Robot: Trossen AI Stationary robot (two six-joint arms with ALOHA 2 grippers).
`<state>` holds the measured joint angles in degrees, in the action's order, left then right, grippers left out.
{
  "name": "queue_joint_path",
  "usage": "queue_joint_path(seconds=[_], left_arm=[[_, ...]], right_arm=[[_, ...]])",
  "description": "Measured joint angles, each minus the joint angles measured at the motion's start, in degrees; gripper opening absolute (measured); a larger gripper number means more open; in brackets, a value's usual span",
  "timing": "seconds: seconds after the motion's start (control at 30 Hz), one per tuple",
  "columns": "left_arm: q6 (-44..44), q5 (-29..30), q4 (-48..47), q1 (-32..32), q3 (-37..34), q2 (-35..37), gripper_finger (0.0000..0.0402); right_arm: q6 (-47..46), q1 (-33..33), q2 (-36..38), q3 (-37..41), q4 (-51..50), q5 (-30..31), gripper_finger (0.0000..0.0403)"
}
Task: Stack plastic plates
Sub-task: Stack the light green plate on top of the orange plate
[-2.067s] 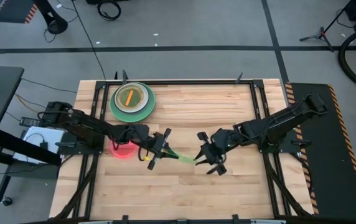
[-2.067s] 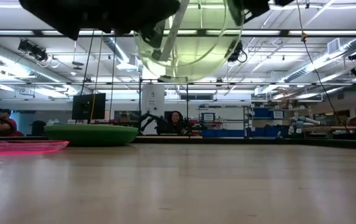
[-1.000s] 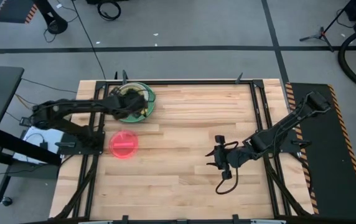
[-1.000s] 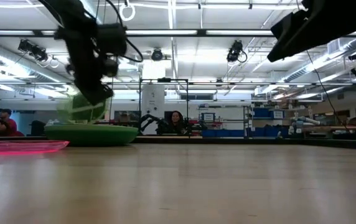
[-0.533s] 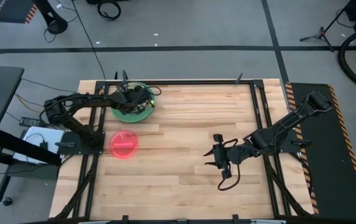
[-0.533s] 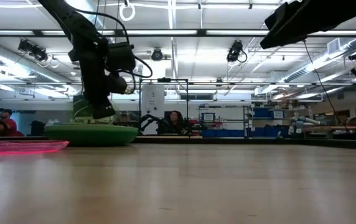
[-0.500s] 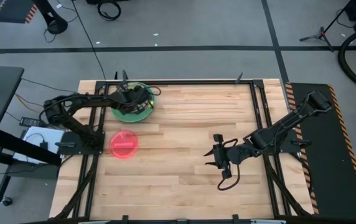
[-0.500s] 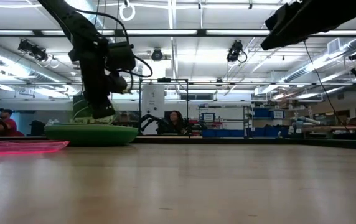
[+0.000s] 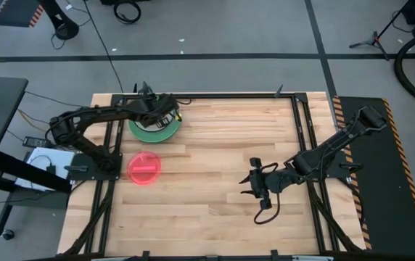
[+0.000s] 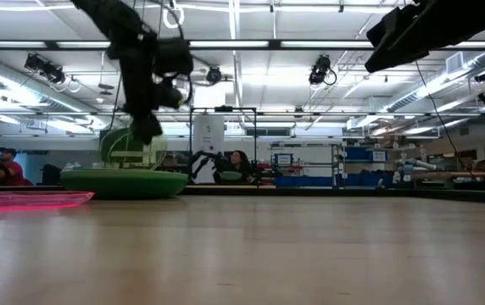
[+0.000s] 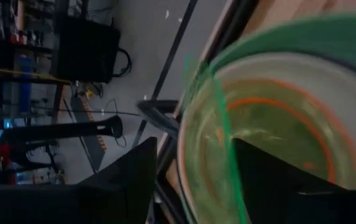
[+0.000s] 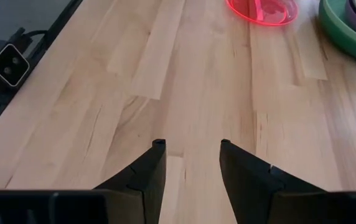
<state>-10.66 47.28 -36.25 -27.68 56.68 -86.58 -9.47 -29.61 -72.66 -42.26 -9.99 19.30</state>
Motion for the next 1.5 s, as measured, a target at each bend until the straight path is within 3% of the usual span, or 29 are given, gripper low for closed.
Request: queue_joint_path(seconds=[0.27, 0.37, 0.47, 0.57, 0.83, 0.97, 1.13, 1.3, 1.5], left_arm=[[13.31, -0.64, -25.83, 5.20, 17.99, 0.01, 0.0211], [17.80, -1.90, -32.52, 6.20, 20.48, 0.01, 0.0211], [21.90, -7.42, -34.85, 6.75, 20.43, -0.05, 0.0211], [25.40, -11.70, -34.24, 7.24, 20.17, -0.05, 0.0211], [29.07, -9.99, -32.39, 7.33, 19.75, -0.43, 0.0211], [29.75, -7.32, -24.47, 2.51, 19.77, -2.47, 0.0211], [30.12, -14.72, -17.05, -4.42, 19.77, -9.32, 0.0211], [31.37, -16.45, -17.90, -9.92, 19.75, -16.79, 0.0211], [31.03, -23.63, -15.44, -15.85, 19.73, -19.70, 0.0211]], right_arm=[[-1.31, -0.04, 0.04, 0.00, 0.41, 0.90, 0.0158], [-1.31, -0.04, 0.04, 0.00, 0.34, 0.70, 0.0158], [-1.31, -0.27, 0.06, 0.00, -0.11, 0.53, 0.0158], [-1.06, -0.77, 0.07, 0.00, -0.29, 0.53, 0.0158], [-0.85, -1.92, 0.08, 0.00, -0.59, 0.51, 0.0158], [0.55, -1.90, 0.08, 0.00, -0.29, 0.53, 0.0158], [-1.64, -2.16, 0.08, 0.00, 0.00, 0.52, 0.0158], [-4.95, -4.55, 0.08, 0.00, -0.53, -1.19, 0.0158], [-6.36, -7.95, 0.08, 0.00, -0.49, -1.13, 0.0158]])
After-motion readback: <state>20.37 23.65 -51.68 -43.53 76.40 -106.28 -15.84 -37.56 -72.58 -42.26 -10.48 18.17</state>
